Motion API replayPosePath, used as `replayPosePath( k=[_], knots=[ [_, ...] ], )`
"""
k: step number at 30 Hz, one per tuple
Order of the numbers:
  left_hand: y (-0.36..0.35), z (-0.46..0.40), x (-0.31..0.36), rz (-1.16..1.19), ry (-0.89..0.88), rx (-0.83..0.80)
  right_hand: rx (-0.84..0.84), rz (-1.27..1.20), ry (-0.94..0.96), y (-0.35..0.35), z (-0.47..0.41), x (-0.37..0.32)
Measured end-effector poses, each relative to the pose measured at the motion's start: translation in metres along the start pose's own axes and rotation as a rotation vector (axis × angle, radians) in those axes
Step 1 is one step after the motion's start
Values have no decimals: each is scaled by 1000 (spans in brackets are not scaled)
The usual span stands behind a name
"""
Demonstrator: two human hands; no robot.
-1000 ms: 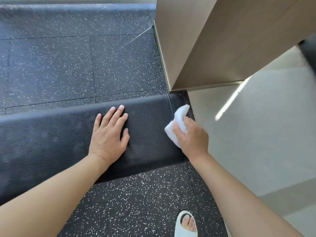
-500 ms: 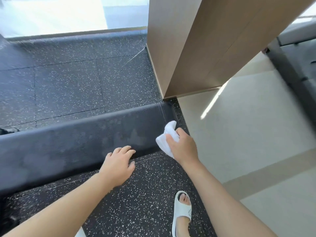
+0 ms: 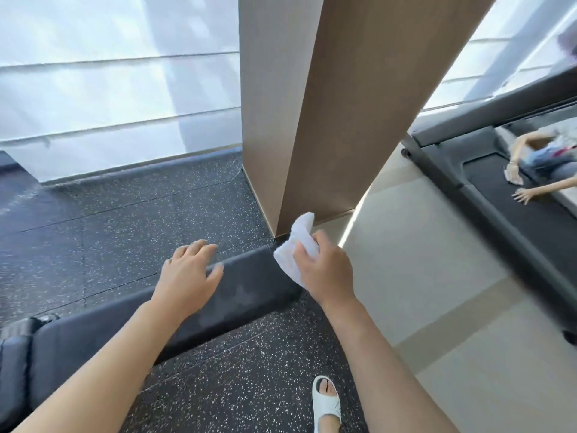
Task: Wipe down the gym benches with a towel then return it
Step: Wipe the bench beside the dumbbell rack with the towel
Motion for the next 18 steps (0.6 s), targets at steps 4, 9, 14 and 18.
replayPosePath(
  k=[4,9,14,18],
  knots=[
    [67,10,39,31,-81,58,112,32,13,60,14,-32],
    [139,28,80,79,-185,115,140,15,-4,108,26,-65],
    [200,45,94,104,-216,189,186,-52,61,134,18,-106],
    [234,51,97,103,-190,253,168,-101,116,143,1,-129]
  ],
)
Point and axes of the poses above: each hand's wrist, its own z-axis away from the middle knuckle, its own y-axis out of the back of the hand, x = y × z, the point moved 1 cm from there along -z, towards the middle knuckle, and after that the axes turned 1 degree about -x, right-handed, at the moved point
